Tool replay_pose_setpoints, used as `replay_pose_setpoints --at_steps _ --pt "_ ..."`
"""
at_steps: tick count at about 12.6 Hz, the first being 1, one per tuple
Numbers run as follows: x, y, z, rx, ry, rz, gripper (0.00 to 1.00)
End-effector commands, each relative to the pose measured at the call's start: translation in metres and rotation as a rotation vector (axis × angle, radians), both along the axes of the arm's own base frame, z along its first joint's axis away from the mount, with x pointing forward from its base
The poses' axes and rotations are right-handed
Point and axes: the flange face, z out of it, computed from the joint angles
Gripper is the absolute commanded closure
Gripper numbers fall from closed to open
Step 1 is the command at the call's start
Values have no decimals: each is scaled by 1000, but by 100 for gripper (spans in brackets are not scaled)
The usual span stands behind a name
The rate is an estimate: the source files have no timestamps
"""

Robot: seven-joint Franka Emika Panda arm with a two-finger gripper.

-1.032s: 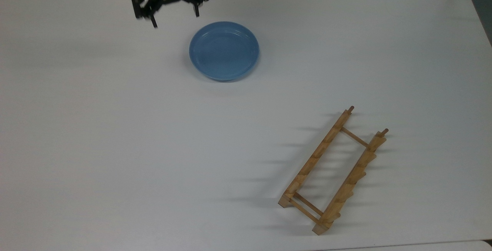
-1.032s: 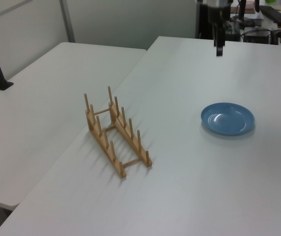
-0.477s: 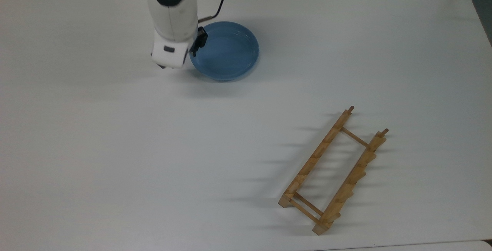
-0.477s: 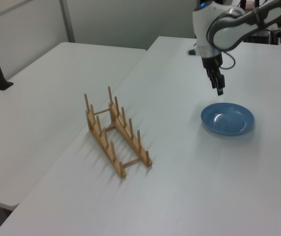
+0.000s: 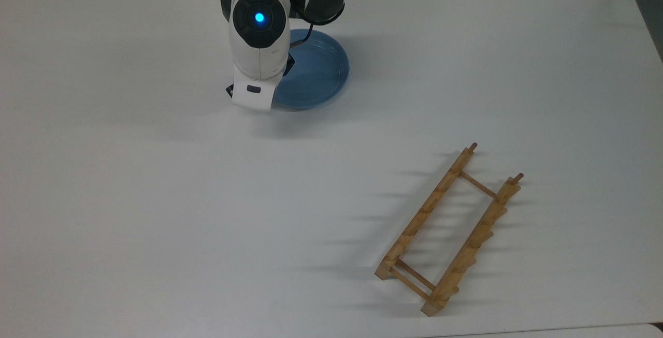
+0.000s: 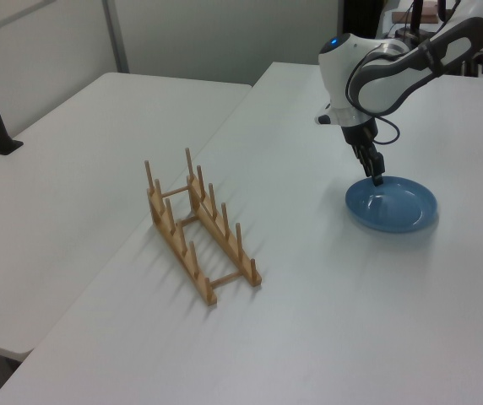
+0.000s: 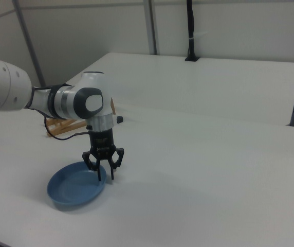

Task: Place plate in plate rack
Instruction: 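Lower the gripper onto the rim of the blue plate, then close the gripper on the plate rim and lift it upright, then carry the upright plate over to the wooden dish rack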

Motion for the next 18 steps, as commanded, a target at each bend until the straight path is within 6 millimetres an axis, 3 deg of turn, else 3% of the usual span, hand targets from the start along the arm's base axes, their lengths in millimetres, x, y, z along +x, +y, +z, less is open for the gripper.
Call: replay_pose_setpoints --at_steps 1,2,5,7,9,11,14,18 --pt "0 3 -1 -18 -8 -3 86" --pt "0 6 0 -19 -5 -1 97" --pt "6 6 21 -27 -30 -44 100" --pt "16 6 59 -19 -53 -61 100" --pt "29 12 123 -7 -114 -72 100" --pt "50 40 204 49 -274 -203 100" --pt "61 72 254 64 -439 -329 100" --pt "68 134 285 135 -663 -500 100"
